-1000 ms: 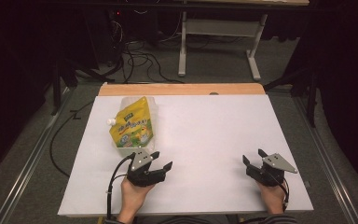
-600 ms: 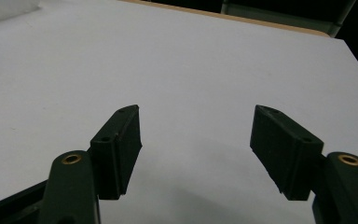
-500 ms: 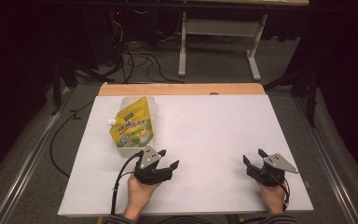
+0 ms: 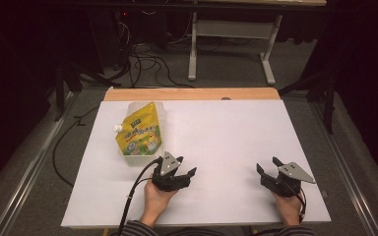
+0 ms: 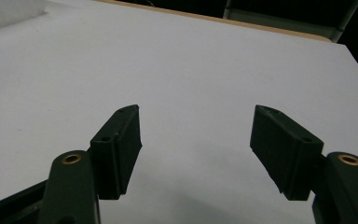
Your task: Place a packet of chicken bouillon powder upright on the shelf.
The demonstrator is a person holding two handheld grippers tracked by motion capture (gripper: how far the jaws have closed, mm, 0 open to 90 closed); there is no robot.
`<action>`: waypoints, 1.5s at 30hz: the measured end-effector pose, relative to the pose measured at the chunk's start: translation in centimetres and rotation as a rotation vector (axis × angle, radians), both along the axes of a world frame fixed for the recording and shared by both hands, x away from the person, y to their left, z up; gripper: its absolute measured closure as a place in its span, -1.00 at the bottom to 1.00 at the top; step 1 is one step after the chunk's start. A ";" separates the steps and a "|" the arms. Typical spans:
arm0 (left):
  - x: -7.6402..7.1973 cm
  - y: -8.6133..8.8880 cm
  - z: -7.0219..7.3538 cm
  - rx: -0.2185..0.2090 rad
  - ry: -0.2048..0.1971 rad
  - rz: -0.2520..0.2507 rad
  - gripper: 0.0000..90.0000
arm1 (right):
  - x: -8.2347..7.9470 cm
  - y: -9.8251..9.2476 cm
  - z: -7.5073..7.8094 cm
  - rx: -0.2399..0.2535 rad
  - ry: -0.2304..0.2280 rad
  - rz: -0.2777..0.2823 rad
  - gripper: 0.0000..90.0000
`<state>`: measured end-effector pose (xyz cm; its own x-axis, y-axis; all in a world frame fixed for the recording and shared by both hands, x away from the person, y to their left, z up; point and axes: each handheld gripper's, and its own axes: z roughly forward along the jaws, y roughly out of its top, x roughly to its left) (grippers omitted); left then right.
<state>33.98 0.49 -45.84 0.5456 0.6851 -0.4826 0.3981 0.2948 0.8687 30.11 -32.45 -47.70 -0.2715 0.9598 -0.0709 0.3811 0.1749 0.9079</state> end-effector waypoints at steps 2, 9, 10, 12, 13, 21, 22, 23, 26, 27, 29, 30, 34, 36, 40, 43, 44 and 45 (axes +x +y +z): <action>0.1 -0.1 -0.1 -0.004 0.002 0.003 -0.13 | 0.0 0.0 0.0 0.001 0.000 -0.001 -0.24; 0.9 -0.1 -0.4 -0.013 0.001 0.031 -0.13 | 0.0 0.0 0.0 -0.004 0.002 0.012 -0.24; 1.1 -0.2 -0.5 -0.007 -0.003 0.038 -0.13 | 0.0 0.1 0.0 -0.003 0.003 0.011 -0.25; 1.2 -0.2 -0.7 -0.001 -0.003 0.046 -0.14 | 0.0 0.0 0.0 -0.002 0.002 0.011 -0.24; 1.4 -0.3 -0.9 0.002 -0.006 0.051 -0.14 | 0.0 0.0 0.0 -0.001 0.001 0.012 -0.25; 2.0 -0.4 -1.5 0.009 0.009 0.063 -0.14 | 0.0 0.1 0.0 -0.003 0.003 0.013 -0.24; 2.1 -0.5 -1.5 0.014 0.009 0.061 -0.14 | 0.0 0.1 0.0 -0.001 0.004 0.011 -0.24; 2.1 -0.5 -1.6 0.011 0.009 0.062 -0.14 | -0.1 0.1 0.0 -0.001 0.003 0.011 -0.25; 2.4 -0.5 -1.8 0.007 0.013 0.068 -0.14 | -0.1 0.1 0.0 0.000 0.002 0.011 -0.25; 2.5 -0.5 -1.8 0.007 0.018 0.066 -0.14 | -0.1 0.1 0.0 -0.001 0.003 0.010 -0.25; 2.5 -0.6 -1.9 0.007 0.020 0.066 -0.14 | 0.0 0.1 0.0 -0.002 0.004 0.011 -0.25; 2.6 -0.6 -1.9 0.002 0.020 0.070 -0.14 | 0.0 0.1 0.0 -0.004 0.002 0.012 -0.25; 2.7 -0.8 -2.2 0.010 0.018 0.075 -0.14 | -0.1 0.1 0.0 -0.002 0.003 0.010 -0.24; 2.8 -0.8 -2.2 0.010 0.016 0.078 -0.14 | 0.0 0.1 0.0 -0.005 0.003 0.011 -0.24; 2.8 -0.9 -2.3 0.009 0.016 0.080 -0.14 | 0.0 0.1 0.0 -0.007 0.005 0.013 -0.25; 2.9 -0.9 -2.4 0.012 0.014 0.079 -0.14 | 0.0 0.1 0.0 -0.006 0.007 0.010 -0.24; 2.9 -0.8 -2.5 0.020 0.015 0.078 -0.14 | 0.0 0.1 0.0 -0.007 0.005 0.010 -0.24; 2.9 -0.9 -2.5 0.014 0.020 0.083 -0.14 | 0.0 0.1 0.0 -0.008 0.006 0.010 -0.25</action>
